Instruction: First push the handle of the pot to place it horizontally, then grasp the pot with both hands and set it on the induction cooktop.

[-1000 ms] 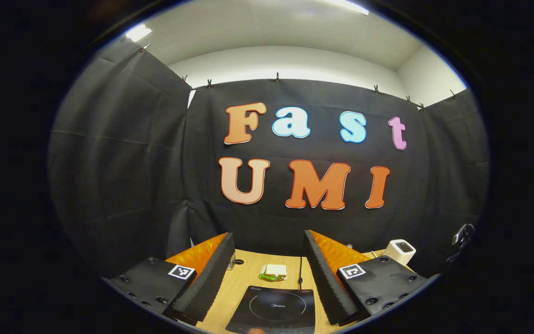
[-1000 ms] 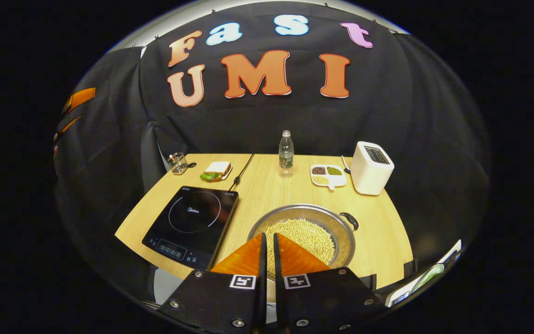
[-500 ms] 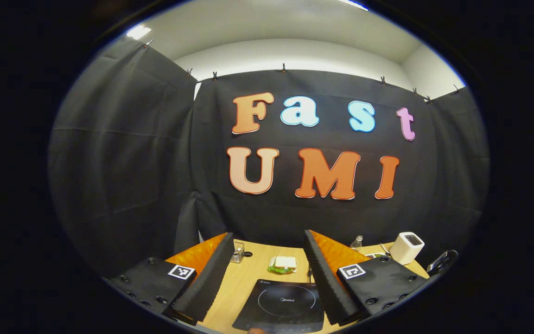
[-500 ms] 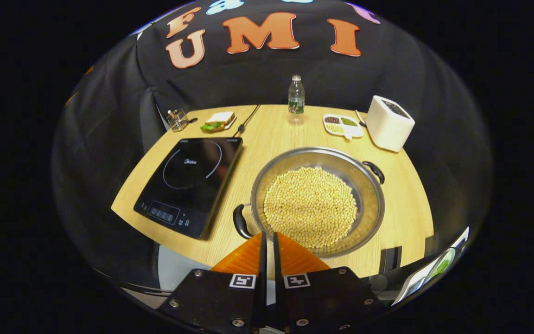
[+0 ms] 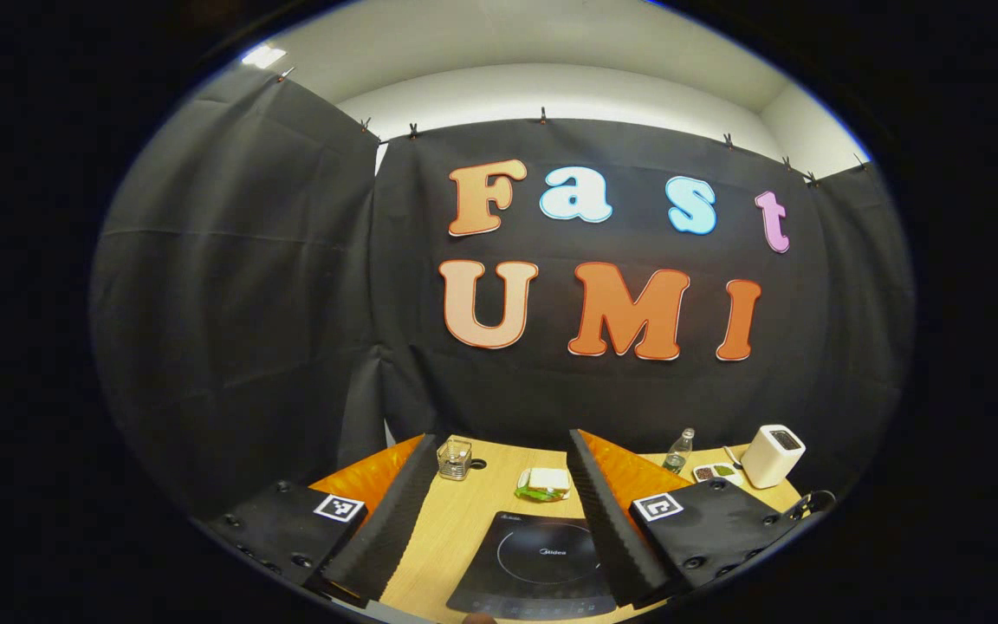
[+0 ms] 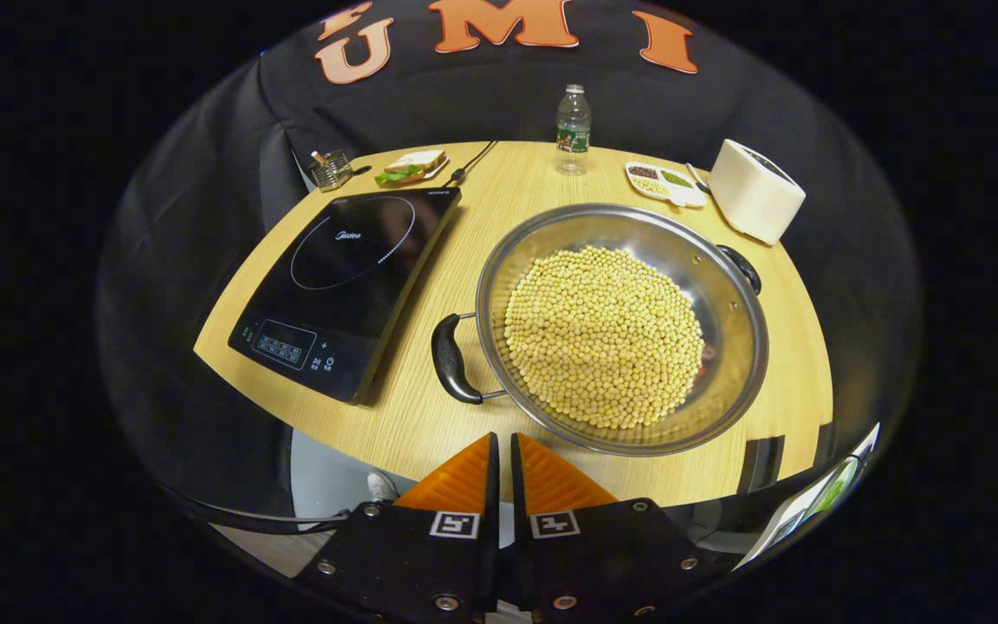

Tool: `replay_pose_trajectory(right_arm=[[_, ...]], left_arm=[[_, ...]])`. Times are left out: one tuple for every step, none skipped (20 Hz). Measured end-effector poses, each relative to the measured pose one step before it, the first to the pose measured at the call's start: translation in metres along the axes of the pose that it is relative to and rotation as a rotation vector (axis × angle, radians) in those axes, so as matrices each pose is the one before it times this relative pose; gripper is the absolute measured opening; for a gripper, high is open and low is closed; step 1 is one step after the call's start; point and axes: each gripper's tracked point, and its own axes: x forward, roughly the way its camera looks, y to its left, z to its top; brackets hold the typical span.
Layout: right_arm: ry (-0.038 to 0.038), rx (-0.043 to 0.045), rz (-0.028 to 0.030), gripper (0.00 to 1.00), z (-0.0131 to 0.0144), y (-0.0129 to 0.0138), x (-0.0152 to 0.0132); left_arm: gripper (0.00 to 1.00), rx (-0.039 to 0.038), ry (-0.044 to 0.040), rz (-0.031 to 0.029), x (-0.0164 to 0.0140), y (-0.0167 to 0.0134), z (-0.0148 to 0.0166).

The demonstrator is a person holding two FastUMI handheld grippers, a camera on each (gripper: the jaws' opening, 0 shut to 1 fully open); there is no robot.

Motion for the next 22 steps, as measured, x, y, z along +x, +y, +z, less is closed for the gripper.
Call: replay_pose_trajectory(right_arm=[[0.01516, -0.00078, 0.00637, 0.07, -0.00235, 0.00168, 0.00433], [0.00976, -0.0043, 0.00306, 0.07, -0.00184, 0.00227, 0.00436], [0.01043, -0.00783, 0.00029, 0.07, 0.00011, 0.00133, 0.00381], [0.00697, -0.00582, -0.00027, 0.07, -0.00126, 0.00103, 0.00342], [0.00641, -0.00273, 0.00122, 0.07, 0.00096, 0.00164, 0.00363], [0.00437, -0.00067, 0.00247, 0.07, 0.00048, 0.00263, 0.00382], [0.00325, -0.00212, 0.00158, 0.07, 0.00252, 0.00117, 0.00296], [0.00232, -0.00552, 0.00058, 0.06, 0.00129, 0.00153, 0.00236], [0.00383, -0.00737, 0.00055, 0.07, 0.00212, 0.00133, 0.00199], [0.00031, -0.0084, -0.00144, 0.07, 0.00155, 0.00146, 0.00201], [0.00131, -0.00733, -0.00026, 0.06, 0.00274, 0.00119, 0.00222], [0.00065, -0.00485, 0.00039, 0.06, 0.00161, 0.00223, 0.00227], [0.00291, -0.00561, -0.00052, 0.06, 0.00167, 0.00148, 0.00193], [0.00159, -0.00382, -0.00411, 0.06, 0.00139, -0.00018, 0.00188], [0.00153, -0.00542, -0.00251, 0.06, 0.00207, 0.00038, 0.00149], [0.00379, 0.00222, -0.00616, 0.06, 0.00126, 0.00091, 0.00217], [0.00683, 0.0065, 0.00172, 0.0, 0.00054, -0.00056, 0.00034], [0.00243, -0.00176, -0.00548, 0.0, 0.00066, -0.00151, 0.00489], [0.00326, -0.0015, 0.00205, 0.0, 0.00251, 0.00008, 0.00121], [0.00263, -0.00072, 0.00273, 0.0, 0.00199, 0.00227, 0.002], [0.00086, -0.00304, 0.00154, 0.0, 0.0032, 0.00124, 0.00136], [-0.00047, -0.00322, -0.0001, 0.0, 0.00218, 0.00081, 0.00071]], left_arm=[[0.97, -0.00048, 0.00509, 0.0047, -0.00038, 0.003, -0.00165], [0.97, -0.00477, 0.00434, 0.00398, -0.00011, 0.00319, -0.00236], [0.97, -0.00643, 0.00375, 0.00358, -0.00003, 0.003, -0.00156], [0.98, -0.00601, 0.00358, 0.00483, 0.00016, 0.00365, -0.00084], [0.98, -0.0042, 0.00284, 0.00517, -0.00014, 0.00378, -0.00068], [0.98, -0.00318, 0.00266, 0.00772, -0.00015, 0.0039, -0.0018], [0.98, -0.00095, 0.00236, 0.00887, -0.00087, 0.00505, -0.00118], [0.97, 0.00116, 0.00227, 0.01026, 0.00103, 0.00468, -0.00155], [0.97, 0.00247, 0.00255, 0.01104, 0.00078, 0.00472, -0.00003], [0.97, 0.00242, 0.00151, 0.00995, 0.00002, 0.00344, -0.00136], [0.97, 0.0006, 0.00069, 0.00811, 0.00019, 0.00285, 0.00039], [0.98, -0.00116, 0.00066, 0.00708, 0.00047, 0.00329, -0.00052], [0.98, -0.00198, 0.00082, 0.00525, -0.00169, 0.0034, -0.00067], [0.97, -0.0018, 0.00122, 0.00542, -0.00016, 0.00294, -0.00044], [0.98, -0.00124, 0.00032, 0.00756, 0.00051, 0.00364, -0.00089], [0.98, -0.00081, 0.00031, 0.0079, 0.00075, 0.00398, -0.00048], [0.98, -0.00093, 0.00011, 0.00834, 0.00019, 0.00383, 0.00052], [0.98, -0.00142, 0.00024, 0.00798, 0.00025, 0.00342, 0.00008], [0.98, -0.00135, 0.00093, 0.0069, 0.00034, 0.00354, -0.00037], [0.98, -0.00033, 0.00195, 0.00694, 0.0008, 0.00339, -0.00188], [0.98, -0.00031, 0.00025, 0.00845, -0.00033, 0.00347, -0.00004], [0.97, -0.00028, -0.00011, 0.00773, 0.00081, 0.00315, -0.00054]])
